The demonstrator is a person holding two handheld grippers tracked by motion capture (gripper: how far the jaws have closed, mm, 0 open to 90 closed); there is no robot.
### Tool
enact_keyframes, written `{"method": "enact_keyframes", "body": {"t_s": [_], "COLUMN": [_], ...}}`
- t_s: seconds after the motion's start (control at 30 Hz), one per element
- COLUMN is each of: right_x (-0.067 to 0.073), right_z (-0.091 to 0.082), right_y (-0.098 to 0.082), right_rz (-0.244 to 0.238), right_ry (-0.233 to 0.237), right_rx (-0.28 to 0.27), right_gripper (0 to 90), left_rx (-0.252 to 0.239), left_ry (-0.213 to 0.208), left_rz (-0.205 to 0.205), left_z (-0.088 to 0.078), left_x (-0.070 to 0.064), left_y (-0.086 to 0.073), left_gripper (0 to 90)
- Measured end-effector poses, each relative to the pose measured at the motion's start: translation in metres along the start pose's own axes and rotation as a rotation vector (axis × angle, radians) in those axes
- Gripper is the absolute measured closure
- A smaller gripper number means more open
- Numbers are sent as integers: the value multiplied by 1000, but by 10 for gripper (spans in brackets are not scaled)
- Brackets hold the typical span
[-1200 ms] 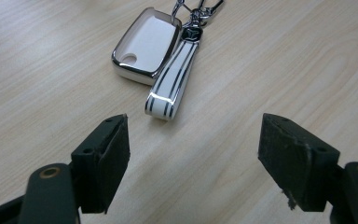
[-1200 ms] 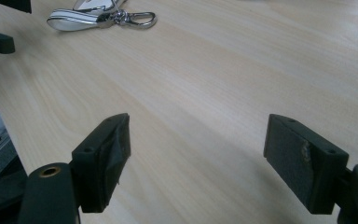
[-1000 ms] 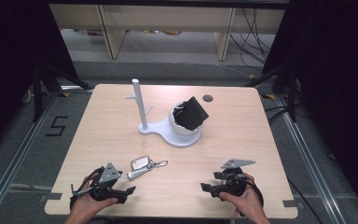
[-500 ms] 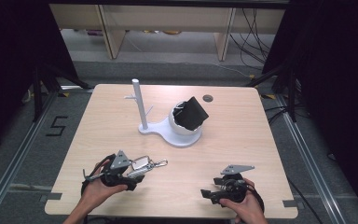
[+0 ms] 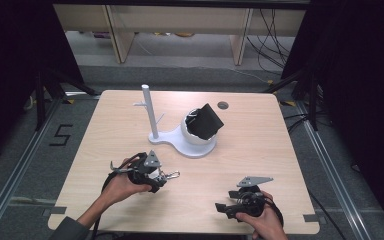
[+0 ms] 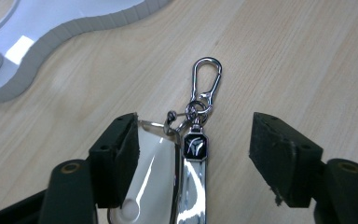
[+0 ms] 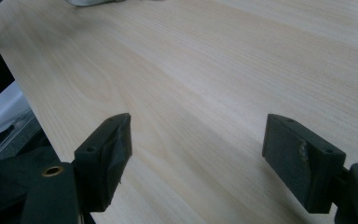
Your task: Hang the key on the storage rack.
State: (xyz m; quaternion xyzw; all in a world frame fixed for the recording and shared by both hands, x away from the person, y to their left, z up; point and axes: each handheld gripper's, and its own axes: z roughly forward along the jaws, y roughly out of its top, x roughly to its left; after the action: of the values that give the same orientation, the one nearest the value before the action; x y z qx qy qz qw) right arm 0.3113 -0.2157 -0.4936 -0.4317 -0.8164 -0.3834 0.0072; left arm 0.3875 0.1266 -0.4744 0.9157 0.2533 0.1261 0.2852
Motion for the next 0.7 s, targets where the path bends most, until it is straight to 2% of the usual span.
{"method": "enact_keyframes", "body": {"t_s": [0.03, 0.13, 0.17, 0.2, 0.23, 0.27, 0.4, 0.43, 0.5, 0.53, 0.57, 0.7], "right_x": [-3, -3, -1, -2, -2, -2, -1, -1, 0, -2, -2, -2], "right_z": [0, 0, 0, 0, 0, 0, 0, 1, 0, 1, 1, 1], "right_y": [0, 0, 0, 0, 0, 0, 0, 0, 0, 1, 1, 1], "right_rz": [-30, -31, -8, -33, -35, -34, -30, -29, -10, -33, -33, -33], "right_ry": [-5, -4, 2, -3, -1, -1, 5, 7, 11, 8, 11, 13], "right_rx": [-9, -9, -3, -9, -11, -10, -6, -6, 0, -9, -9, -8], "right_gripper": [252, 253, 253, 253, 253, 253, 254, 253, 254, 254, 254, 254], "left_rx": [12, 52, 64, 84, 97, 109, 124, 161, 197, 211, 228, 275], "left_ry": [-10, -31, -37, -42, -44, -39, -46, -47, -56, -59, -61, -70], "left_rz": [14, 45, 54, 89, 82, 106, 132, 159, 154, 152, 171, 158], "left_z": [2, 10, 13, 15, 16, 19, 25, 29, 33, 35, 36, 41], "left_x": [0, -2, -3, -2, -4, -4, -4, -4, -4, -4, -2, -1], "left_y": [3, 12, 16, 19, 20, 24, 31, 35, 38, 39, 41, 47], "left_gripper": [341, 342, 347, 358, 363, 368, 424, 455, 468, 480, 488, 535]}}
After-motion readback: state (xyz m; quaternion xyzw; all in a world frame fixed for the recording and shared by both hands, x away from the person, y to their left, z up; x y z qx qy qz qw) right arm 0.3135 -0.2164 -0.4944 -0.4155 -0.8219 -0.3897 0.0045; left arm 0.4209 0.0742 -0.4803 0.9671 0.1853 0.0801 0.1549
